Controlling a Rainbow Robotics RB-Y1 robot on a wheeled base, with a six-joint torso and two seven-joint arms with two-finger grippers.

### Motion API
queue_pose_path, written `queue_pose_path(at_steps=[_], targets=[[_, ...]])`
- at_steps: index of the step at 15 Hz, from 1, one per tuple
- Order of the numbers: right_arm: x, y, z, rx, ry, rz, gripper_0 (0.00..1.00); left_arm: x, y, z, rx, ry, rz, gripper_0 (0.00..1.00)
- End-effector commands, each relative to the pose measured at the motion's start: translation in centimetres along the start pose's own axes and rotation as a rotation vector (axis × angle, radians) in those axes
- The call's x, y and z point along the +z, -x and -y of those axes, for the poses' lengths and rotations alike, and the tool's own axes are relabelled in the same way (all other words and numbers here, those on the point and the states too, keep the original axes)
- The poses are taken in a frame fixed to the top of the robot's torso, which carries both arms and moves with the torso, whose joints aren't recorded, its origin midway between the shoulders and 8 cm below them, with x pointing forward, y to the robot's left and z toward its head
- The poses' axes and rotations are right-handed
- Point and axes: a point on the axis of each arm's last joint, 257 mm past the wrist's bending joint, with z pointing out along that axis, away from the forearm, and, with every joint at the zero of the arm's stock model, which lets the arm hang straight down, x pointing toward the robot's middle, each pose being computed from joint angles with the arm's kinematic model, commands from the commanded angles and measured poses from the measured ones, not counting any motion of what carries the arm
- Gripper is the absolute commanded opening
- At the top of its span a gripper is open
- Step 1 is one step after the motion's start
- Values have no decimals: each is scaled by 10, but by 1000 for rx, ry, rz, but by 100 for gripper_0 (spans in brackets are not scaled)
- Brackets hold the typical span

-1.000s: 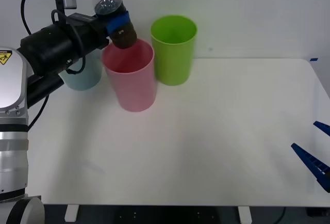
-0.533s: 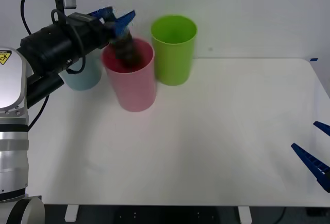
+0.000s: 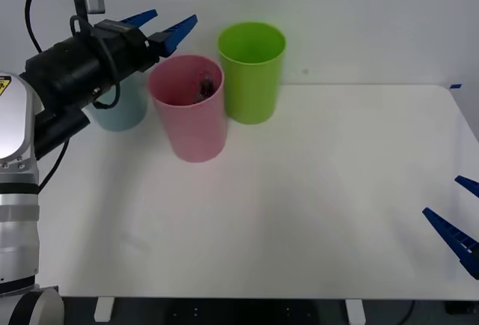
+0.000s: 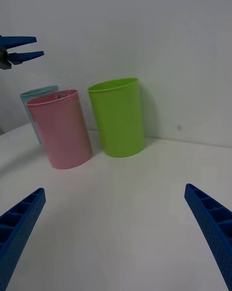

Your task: Grasp the object on the table and drop it into the matching bin: aluminum can to the light blue bin, PET bottle to the pink bin.

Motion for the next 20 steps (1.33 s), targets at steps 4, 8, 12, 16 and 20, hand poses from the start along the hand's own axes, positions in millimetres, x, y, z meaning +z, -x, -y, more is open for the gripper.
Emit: queue_pose_path(at_steps=[4,8,12,16,20], targets=[[0,0,0,0,0,0,100,-22,0,-6,-53,-18,44,100],[0,0,0,0,0,0,100,-54,-8,-13,-32,-52,26,100],[0,0,0,0,0,0,100,-89,-16,-20,16,-64,25,100],[0,0,0,0,0,0,100,-138,-21,-33,56,-67,17,100],[0,0,0,0,0,0,100,-187,-31,-43,107,-55,-13,100]])
